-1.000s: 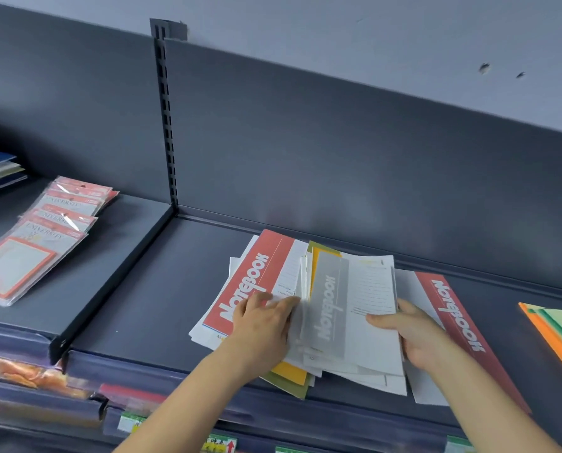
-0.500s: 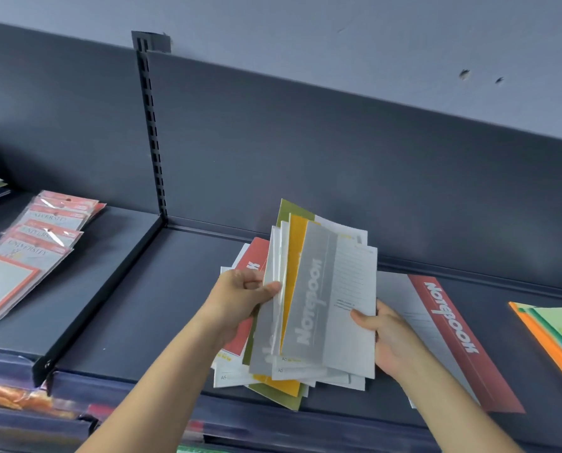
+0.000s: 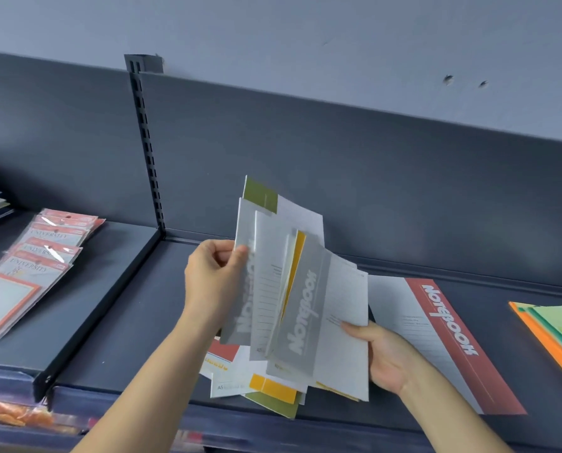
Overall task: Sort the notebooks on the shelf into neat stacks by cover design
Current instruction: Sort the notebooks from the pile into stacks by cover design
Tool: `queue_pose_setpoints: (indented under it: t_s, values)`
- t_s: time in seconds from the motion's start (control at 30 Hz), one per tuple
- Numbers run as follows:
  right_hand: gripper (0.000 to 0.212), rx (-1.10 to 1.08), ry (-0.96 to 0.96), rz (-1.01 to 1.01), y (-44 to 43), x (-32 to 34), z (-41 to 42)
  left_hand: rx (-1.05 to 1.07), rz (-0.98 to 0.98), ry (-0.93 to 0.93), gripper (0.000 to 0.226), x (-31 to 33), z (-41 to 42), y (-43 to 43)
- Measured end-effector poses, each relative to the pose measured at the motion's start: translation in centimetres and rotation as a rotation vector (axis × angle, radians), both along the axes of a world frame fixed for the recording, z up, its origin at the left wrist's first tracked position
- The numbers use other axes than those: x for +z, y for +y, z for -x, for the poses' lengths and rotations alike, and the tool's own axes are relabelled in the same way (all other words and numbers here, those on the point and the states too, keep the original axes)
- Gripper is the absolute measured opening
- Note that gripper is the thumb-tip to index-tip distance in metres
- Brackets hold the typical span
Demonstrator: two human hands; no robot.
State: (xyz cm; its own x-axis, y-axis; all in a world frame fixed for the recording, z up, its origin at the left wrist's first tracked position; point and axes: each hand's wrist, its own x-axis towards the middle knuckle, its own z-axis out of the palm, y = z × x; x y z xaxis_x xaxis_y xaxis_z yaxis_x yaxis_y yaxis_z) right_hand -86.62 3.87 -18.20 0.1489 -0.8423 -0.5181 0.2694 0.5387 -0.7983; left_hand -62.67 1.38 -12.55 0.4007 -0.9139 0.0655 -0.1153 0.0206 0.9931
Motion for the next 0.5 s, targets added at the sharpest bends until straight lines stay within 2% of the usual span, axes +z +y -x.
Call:
queue_pose_setpoints:
  t_s: [0.1, 0.2, 0.3, 0.37, 0.43, 0.5]
  values:
    - [0.044, 0.025, -0.042, -0.015, 0.1, 0.2, 0.2, -0.098, -0.068, -0.052, 0.010, -0.4, -0.1, -0.3]
    - [0.043, 0.026, -0.044, -0.038, 0.5, -0.3, 0.3, -0.087, -0.091, -0.221, 0.011, -1.4, 0.1, -0.7]
    - [0.037, 0.003, 0.055, -0.060, 0.7, -0.4, 0.0, -0.061, -0.141, -0.499, 0.032, -3.3, 0.3, -0.8]
    - [0.030, -0.018, 0.109, -0.084, 0.6, -0.3, -0.2, -0.116, -0.287, -0.827, 0.054, -4.9, 0.4, -0.7]
    - [0.029, -0.036, 0.132, -0.083, 0.4, -0.3, -0.2, -0.121, -0.363, -1.092, 0.053, -6.3, 0.4, -0.5]
    - [0.025, -0.055, 0.162, -0.077, 0.4, 0.0, -0.1, -0.134, -0.356, -1.184, 0.048, -6.8, 0.5, -0.2]
